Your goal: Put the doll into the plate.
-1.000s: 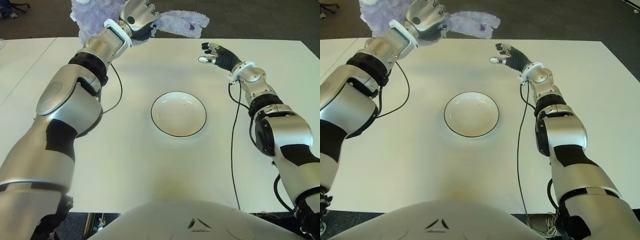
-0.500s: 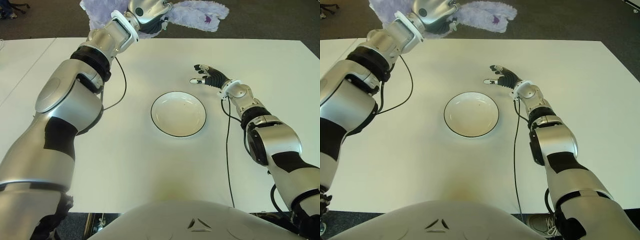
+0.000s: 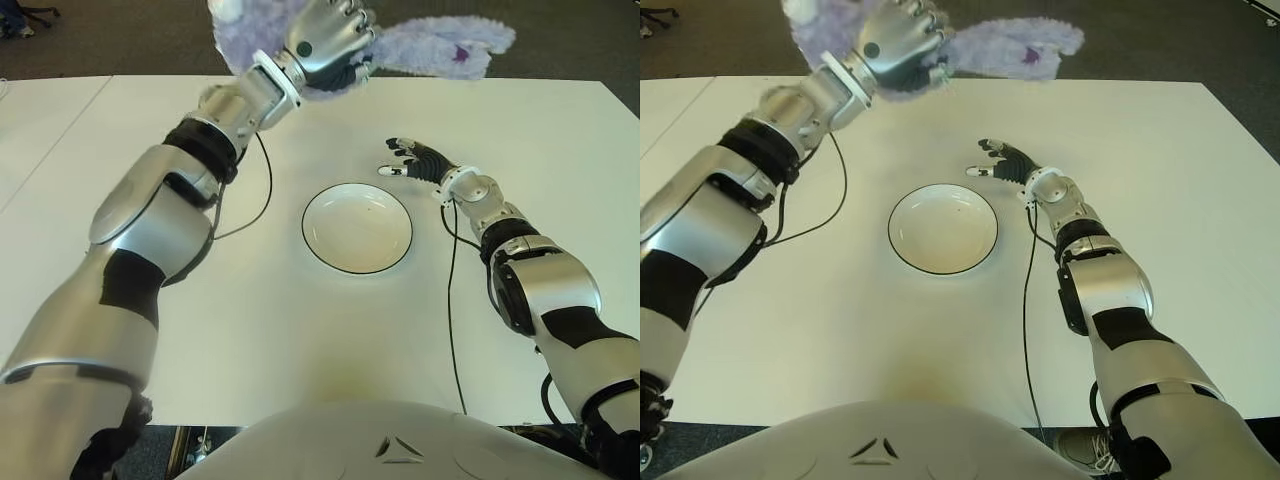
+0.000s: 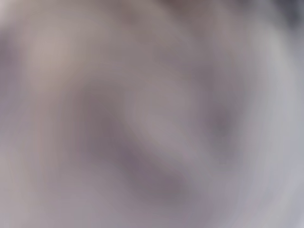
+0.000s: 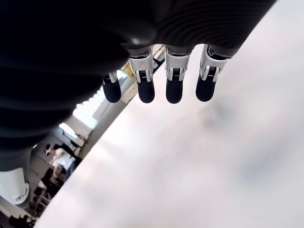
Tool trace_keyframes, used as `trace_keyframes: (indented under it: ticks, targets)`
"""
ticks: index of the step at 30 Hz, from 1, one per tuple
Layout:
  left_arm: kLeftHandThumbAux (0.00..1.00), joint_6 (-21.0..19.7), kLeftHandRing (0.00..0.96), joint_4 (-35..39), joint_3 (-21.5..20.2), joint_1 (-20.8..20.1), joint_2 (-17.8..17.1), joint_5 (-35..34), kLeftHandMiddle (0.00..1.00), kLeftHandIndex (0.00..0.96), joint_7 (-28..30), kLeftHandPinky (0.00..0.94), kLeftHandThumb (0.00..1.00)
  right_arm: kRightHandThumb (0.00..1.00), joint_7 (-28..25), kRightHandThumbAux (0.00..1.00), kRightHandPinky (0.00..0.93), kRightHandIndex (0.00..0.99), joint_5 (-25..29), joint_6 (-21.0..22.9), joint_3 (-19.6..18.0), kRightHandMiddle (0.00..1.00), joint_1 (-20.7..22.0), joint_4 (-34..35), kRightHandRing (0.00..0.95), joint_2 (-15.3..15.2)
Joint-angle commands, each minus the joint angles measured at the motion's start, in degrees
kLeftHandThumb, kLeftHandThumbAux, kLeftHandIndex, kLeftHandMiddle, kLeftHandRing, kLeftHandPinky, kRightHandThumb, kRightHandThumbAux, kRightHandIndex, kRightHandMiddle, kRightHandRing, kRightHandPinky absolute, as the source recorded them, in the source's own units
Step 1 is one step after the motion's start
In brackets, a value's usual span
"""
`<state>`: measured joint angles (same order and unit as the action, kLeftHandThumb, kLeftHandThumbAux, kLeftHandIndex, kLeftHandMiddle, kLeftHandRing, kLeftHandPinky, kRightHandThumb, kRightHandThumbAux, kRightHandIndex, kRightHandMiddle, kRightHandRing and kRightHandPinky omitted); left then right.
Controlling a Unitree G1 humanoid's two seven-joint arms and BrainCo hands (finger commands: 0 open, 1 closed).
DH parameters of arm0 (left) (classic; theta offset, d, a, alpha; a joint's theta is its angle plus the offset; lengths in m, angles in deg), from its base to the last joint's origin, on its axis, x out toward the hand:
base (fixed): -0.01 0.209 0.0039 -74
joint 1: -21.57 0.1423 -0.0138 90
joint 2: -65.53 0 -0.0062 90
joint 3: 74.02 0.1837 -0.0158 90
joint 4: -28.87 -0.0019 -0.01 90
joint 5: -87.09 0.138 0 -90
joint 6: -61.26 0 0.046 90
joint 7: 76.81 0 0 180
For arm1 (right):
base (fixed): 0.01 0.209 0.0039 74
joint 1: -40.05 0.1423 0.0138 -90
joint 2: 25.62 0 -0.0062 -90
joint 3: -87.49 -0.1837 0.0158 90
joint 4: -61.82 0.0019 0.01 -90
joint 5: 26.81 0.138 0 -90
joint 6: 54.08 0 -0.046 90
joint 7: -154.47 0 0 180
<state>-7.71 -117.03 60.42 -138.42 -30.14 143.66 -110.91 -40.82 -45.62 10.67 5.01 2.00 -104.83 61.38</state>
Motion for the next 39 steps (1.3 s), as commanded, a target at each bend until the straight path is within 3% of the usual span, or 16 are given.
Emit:
trace_keyframes:
  ticks: [1, 10, 17, 30, 35, 39]
  targets:
    - [0.695, 1.3, 0.829, 2.1, -1.7, 2.3, 1.8, -2.0, 0.821, 0.441, 3.1, 0.859, 0.745, 0.122, -0.3, 0.527, 0.044, 0.042, 0.1, 0.5, -0.2, 0.061, -1.2, -0.6, 0.049, 0.6]
    - [0.695, 2.0, 0.824, 7.4, -2.9, 5.2, 4.8, -2.2, 0.818, 0.441, 4.8, 0.846, 0.744, 0.124, 0.1, 0.521, 0.052, 0.032, -1.5, 1.4, 1.4, 0.051, -1.6, -0.8, 0.043, 0.8]
    - [0.697, 1.1, 0.821, 12.7, -3.3, 8.5, 4.3, -1.3, 0.816, 0.441, 7.3, 0.85, 0.739, 0.123, 1.1, 0.509, 0.017, 0.0, -3.3, 1.5, 3.4, 0.035, -1.7, -0.5, 0.028, 0.4]
    - [0.699, -1.2, 0.825, 18.2, -4.6, 13.5, 4.1, -1.6, 0.819, 0.441, 13.0, 0.855, 0.731, 0.093, 3.1, 0.463, 0.01, 0.0, -2.6, 2.0, 2.9, 0.009, -1.9, -0.5, 0.0, 0.6]
    - [0.7, -3.0, 0.814, 25.4, -5.4, 18.6, 3.6, -2.1, 0.812, 0.44, 15.9, 0.831, 0.723, 0.074, 5.1, 0.557, 0.021, 0.0, -4.0, 1.7, 4.1, 0.022, -2.3, -0.5, 0.01, 0.4]
    - [0.702, -3.8, 0.802, 28.8, -6.4, 21.0, 3.4, -2.4, 0.804, 0.44, 18.5, 0.807, 0.717, 0.087, 4.9, 0.608, 0.101, 0.016, -3.6, 1.0, 3.8, 0.058, -2.5, -0.4, 0.061, 0.6]
